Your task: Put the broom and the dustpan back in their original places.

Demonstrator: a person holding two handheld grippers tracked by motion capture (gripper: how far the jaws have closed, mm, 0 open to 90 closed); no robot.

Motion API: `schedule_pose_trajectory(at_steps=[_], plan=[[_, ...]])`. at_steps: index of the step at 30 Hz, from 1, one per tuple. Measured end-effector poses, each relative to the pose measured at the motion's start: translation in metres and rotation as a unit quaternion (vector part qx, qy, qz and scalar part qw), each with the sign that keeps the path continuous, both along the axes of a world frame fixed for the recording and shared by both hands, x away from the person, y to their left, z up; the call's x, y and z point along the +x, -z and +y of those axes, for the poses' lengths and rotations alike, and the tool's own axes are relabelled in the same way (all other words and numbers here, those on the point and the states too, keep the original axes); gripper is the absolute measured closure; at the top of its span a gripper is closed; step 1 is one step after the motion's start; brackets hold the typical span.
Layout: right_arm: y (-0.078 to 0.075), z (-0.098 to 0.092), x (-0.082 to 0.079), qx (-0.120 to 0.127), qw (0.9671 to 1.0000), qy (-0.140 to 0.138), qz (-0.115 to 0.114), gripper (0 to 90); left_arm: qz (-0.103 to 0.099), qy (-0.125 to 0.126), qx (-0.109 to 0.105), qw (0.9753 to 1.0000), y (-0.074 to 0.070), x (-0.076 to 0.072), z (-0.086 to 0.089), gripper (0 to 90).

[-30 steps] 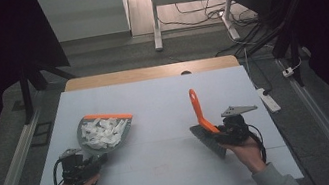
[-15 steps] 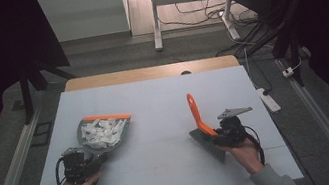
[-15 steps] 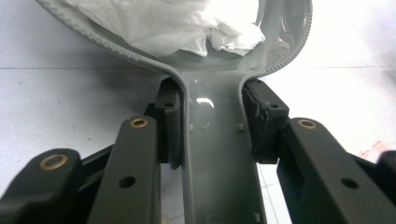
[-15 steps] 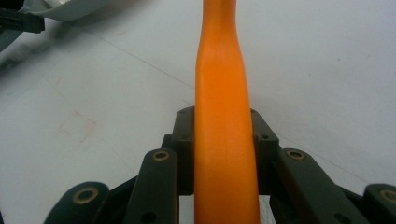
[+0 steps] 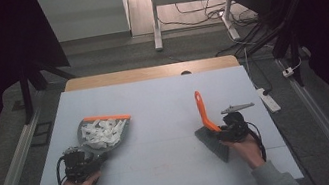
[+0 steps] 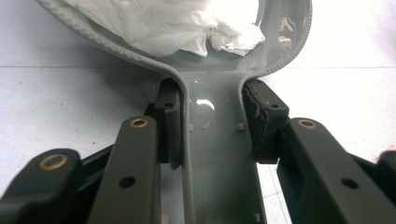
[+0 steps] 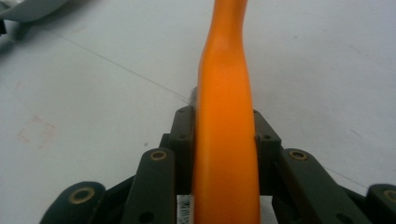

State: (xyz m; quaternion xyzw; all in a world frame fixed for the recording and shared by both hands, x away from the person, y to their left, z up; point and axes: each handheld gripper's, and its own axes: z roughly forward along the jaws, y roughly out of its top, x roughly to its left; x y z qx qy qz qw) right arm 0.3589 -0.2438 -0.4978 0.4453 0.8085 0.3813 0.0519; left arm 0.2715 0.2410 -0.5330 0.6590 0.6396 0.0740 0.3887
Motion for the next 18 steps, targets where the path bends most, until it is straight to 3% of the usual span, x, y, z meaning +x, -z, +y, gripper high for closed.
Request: schedule_pose_trajectory(at_steps=[10,18], plan=[[0.004,-0.007,0.008,-0.024,0.9997,0.004,-0.002,59.8,0.004,0.002,0.001,1.0000,0.001,0.001,0.000,61.5],[0.008,-0.009,0.013,-0.064,0.9978,0.018,0.000,48.0,0.007,0.004,0.003,1.0000,0.002,0.002,-0.001,61.5]])
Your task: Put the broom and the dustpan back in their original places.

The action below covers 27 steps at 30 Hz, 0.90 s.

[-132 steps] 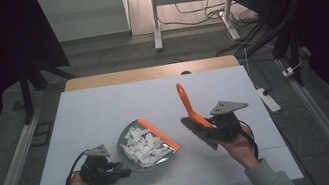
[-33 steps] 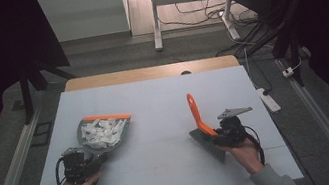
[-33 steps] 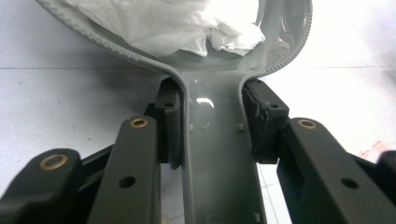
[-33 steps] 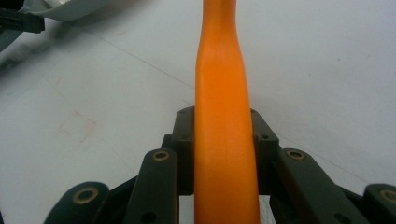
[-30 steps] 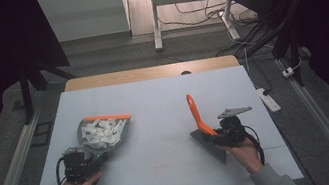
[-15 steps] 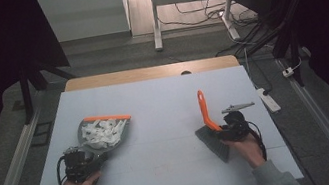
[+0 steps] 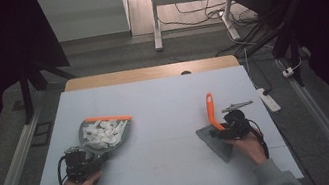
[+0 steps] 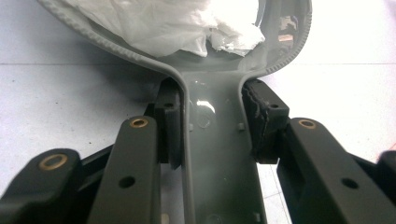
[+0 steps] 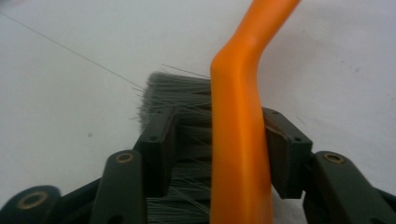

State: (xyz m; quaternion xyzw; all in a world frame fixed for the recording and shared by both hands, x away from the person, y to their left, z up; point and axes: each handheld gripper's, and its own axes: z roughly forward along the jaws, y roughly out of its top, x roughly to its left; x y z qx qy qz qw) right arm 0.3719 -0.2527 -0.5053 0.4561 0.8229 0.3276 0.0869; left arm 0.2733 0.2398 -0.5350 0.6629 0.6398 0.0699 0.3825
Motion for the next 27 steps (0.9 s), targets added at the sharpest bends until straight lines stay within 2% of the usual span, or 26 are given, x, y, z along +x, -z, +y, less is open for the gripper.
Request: schedule_pose_trajectory(at_steps=[2,4,6,8,13,17,22,24,27], plan=[[0.002,-0.001,0.001,-0.008,1.0000,0.004,0.003,46.4,0.002,-0.001,0.002,1.0000,0.000,0.000,0.000,61.4],[0.003,-0.002,0.003,-0.006,0.9999,0.008,0.008,45.0,0.004,-0.003,0.005,1.0000,0.001,0.000,-0.001,61.4],[0.003,-0.002,0.002,-0.028,0.9995,0.013,-0.004,43.4,0.008,-0.004,0.006,0.9999,0.002,0.001,-0.001,61.3],[0.001,-0.002,0.001,-0.029,0.9995,0.012,-0.007,43.4,0.013,-0.005,0.007,0.9999,0.003,0.002,-0.002,61.1],[0.001,-0.001,0.000,-0.027,0.9995,0.010,-0.013,43.4,0.009,-0.008,0.007,0.9999,0.003,0.001,-0.001,59.5],[-0.003,-0.001,-0.003,-0.026,0.9991,0.010,-0.032,43.6,0.009,-0.013,0.015,0.9998,0.003,0.001,-0.001,46.8],[-0.012,-0.001,-0.010,-0.008,0.9984,0.001,-0.055,43.9,-0.001,-0.020,0.028,0.9994,-0.005,-0.007,-0.001,33.1],[-0.014,-0.001,-0.013,-0.004,0.9980,-0.004,-0.063,44.1,-0.006,-0.022,0.038,0.9990,-0.007,-0.012,0.001,31.1],[-0.017,-0.001,-0.016,0.003,0.9973,-0.016,-0.072,44.5,-0.025,-0.015,0.053,0.9982,-0.014,-0.020,0.003,31.1]])
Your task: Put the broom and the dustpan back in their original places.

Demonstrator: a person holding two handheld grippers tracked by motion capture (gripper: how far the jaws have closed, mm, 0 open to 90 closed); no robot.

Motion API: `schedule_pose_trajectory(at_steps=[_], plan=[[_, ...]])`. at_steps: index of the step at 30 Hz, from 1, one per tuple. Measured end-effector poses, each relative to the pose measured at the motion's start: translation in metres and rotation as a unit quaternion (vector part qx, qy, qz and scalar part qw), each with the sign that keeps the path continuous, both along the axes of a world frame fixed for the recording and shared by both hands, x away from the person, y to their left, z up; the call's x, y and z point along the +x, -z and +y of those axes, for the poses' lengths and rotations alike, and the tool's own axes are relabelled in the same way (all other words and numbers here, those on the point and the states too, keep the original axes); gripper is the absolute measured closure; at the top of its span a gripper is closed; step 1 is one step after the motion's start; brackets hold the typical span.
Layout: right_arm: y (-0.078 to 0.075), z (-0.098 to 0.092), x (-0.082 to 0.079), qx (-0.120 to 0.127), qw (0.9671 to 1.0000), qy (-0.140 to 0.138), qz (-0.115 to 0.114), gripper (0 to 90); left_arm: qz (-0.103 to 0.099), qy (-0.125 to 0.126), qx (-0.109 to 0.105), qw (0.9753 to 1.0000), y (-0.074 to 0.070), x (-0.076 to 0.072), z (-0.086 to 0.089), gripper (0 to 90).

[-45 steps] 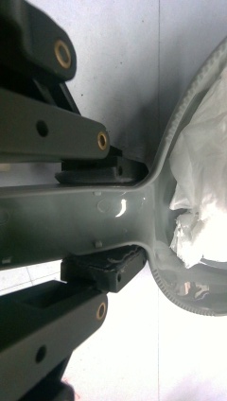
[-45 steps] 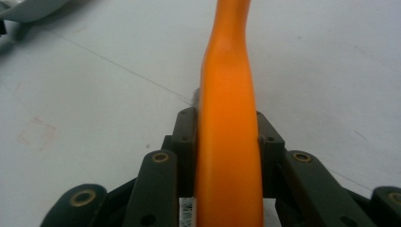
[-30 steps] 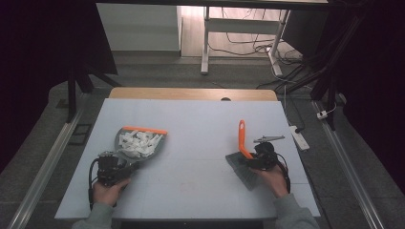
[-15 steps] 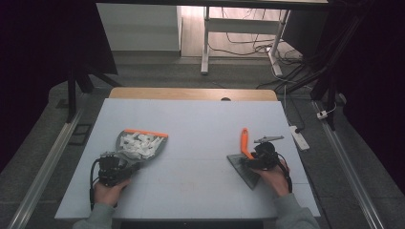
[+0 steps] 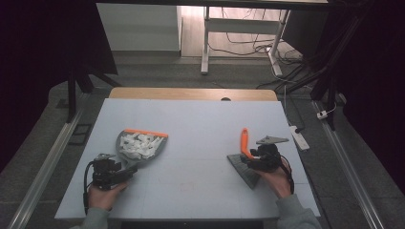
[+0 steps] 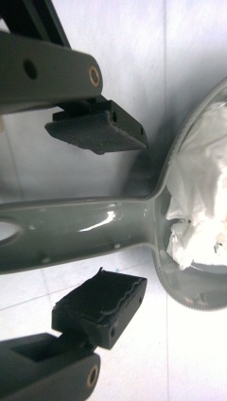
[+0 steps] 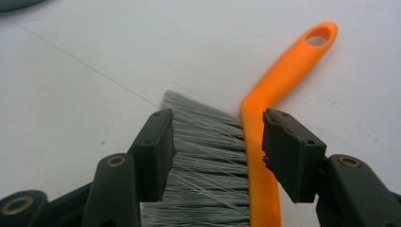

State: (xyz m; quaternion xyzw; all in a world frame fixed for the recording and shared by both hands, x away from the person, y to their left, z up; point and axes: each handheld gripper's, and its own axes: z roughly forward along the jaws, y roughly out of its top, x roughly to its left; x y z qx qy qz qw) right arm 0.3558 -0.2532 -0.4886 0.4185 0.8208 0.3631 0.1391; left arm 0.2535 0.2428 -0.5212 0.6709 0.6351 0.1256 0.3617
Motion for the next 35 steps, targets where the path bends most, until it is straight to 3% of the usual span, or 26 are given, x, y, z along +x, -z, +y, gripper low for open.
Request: schedule_pose_trajectory(at_steps=[5,11,13,17,25,35], plan=[[-0.001,0.001,-0.005,0.003,0.9996,-0.026,-0.003,45.8,-0.031,0.049,0.018,0.9981,-0.012,-0.006,-0.004,33.3],[0.001,0.002,-0.012,-0.003,0.9986,-0.053,-0.011,47.2,-0.053,0.134,0.008,0.9896,-0.017,-0.004,-0.015,35.8],[0.001,0.002,-0.016,-0.001,0.9979,-0.064,-0.014,47.6,-0.052,0.165,0.003,0.9849,-0.017,-0.002,-0.017,35.8],[0.003,0.002,-0.025,-0.003,0.9962,-0.083,-0.027,47.9,-0.051,0.192,0.000,0.9800,-0.015,-0.001,-0.018,35.9],[0.007,-0.008,-0.034,0.005,0.9953,-0.089,-0.040,47.9,-0.051,0.213,0.003,0.9757,-0.014,-0.001,-0.022,35.9],[0.003,-0.006,-0.036,0.009,0.9932,-0.101,-0.057,48.1,-0.052,0.209,-0.001,0.9765,-0.014,-0.001,-0.021,35.6]])
